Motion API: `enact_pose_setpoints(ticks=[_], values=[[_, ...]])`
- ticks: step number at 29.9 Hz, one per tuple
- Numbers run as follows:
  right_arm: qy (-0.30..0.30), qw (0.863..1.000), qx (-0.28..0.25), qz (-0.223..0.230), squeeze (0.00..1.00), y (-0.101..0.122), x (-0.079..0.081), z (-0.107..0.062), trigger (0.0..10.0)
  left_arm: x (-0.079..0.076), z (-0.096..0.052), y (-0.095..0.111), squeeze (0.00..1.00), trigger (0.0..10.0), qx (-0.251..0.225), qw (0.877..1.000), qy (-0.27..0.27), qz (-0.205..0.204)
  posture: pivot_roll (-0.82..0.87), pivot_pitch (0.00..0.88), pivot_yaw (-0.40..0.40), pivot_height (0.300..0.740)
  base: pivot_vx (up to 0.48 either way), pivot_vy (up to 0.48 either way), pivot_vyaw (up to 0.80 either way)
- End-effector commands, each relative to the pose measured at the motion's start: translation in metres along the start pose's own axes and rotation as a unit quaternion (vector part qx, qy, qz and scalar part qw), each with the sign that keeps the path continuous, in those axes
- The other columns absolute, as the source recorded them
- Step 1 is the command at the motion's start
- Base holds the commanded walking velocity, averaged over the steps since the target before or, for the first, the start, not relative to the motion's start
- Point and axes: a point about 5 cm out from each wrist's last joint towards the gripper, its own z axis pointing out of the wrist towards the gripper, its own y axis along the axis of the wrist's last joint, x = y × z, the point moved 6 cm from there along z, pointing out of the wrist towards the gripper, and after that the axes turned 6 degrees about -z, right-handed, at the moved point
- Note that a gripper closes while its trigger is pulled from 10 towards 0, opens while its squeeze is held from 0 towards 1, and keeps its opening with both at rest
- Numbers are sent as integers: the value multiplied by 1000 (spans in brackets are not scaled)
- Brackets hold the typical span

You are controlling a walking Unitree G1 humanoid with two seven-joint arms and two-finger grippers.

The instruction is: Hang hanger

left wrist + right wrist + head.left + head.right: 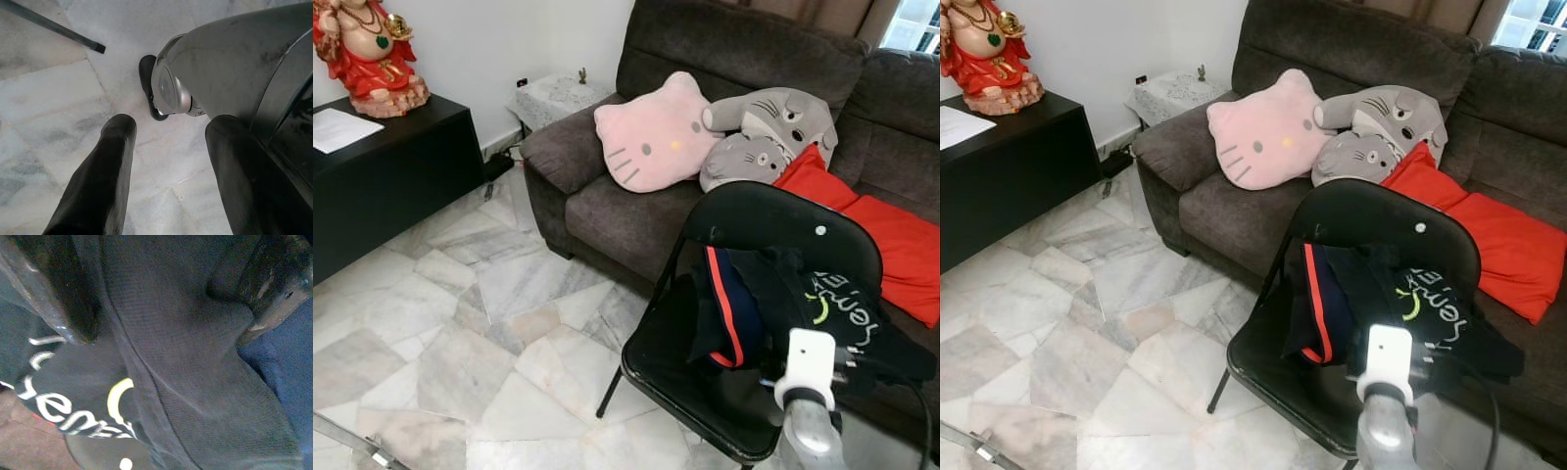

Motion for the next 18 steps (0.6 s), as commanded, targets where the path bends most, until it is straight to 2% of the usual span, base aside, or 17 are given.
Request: enact_pose_setpoints(ticks=[1, 5, 16, 17, 18], values=[[-21, 1000, 0, -2, 0, 1, -10, -2, 10000, -5, -1, -11, 0, 10000, 21, 1000, -12, 10, -7, 77, -47, 740, 0, 0, 0], [-32, 999, 14, 9, 0, -3, -13, -1, 10000, -5, -1, -11, 0, 10000, 21, 1000, -14, 12, -4, 75, -47, 740, 0, 0, 0], [-26, 999, -14, 30, 0, 16, -8, 7, 10000, -5, -2, -13, 0, 10000, 23, 999, -15, 16, 4, 61, -40, 740, 0, 0, 0], [-24, 999, -14, 30, 0, 16, -7, 7, 6471, -5, -2, -13, 0, 10000, 23, 999, -15, 17, 4, 61, -40, 740, 0, 0, 0], [-22, 999, -13, 30, 0, 16, -6, 7, 510, -5, -2, -13, 0, 10000, 24, 999, -16, 17, 6, 62, -40, 740, 0, 0, 0]])
